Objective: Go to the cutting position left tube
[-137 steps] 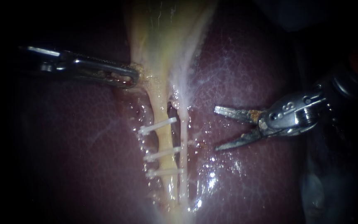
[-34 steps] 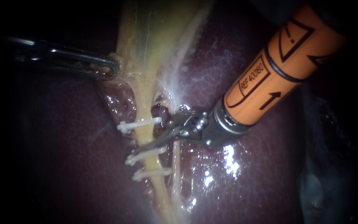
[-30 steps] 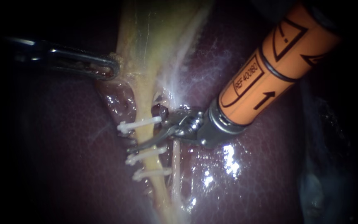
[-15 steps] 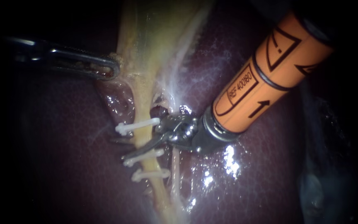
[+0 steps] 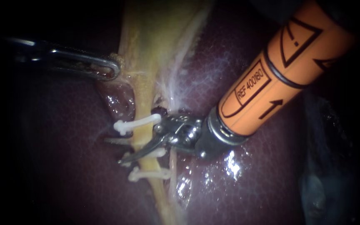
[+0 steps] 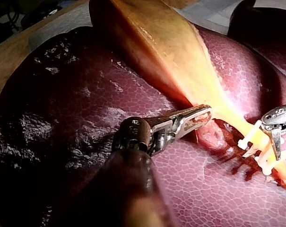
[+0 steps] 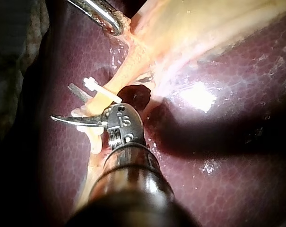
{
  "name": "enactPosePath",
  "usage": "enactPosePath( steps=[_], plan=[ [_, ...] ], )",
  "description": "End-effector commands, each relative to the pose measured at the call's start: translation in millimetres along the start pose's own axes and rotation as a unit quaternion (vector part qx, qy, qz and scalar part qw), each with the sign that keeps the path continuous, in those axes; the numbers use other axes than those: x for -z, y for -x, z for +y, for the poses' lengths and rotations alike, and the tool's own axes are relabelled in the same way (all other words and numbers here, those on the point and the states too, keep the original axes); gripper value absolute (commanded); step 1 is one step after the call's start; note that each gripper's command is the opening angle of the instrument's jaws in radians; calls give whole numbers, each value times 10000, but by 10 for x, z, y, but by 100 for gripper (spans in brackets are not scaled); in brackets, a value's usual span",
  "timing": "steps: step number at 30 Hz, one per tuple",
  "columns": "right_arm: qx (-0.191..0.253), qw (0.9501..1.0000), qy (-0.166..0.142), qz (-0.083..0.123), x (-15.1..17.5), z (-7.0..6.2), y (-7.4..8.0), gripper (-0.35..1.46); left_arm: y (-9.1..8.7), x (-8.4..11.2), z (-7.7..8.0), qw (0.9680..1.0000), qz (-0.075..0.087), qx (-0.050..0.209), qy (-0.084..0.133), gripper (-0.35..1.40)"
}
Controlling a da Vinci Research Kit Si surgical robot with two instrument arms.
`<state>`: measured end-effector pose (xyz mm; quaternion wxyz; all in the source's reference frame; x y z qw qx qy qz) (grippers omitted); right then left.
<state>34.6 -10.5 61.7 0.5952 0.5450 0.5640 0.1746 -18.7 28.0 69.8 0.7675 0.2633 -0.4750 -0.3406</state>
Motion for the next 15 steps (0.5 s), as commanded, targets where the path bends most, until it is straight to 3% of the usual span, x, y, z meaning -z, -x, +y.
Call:
enactPosePath(
  steps=[1,15],
  plan=[
    [-4,10000,-1,0,0,0,0,129,0,0,0,10000,-1,0,0,-35],
    [56,10000,1,-1,1,3,1,129,0,0,0,10000,-1,1,0,-35]
  ],
)
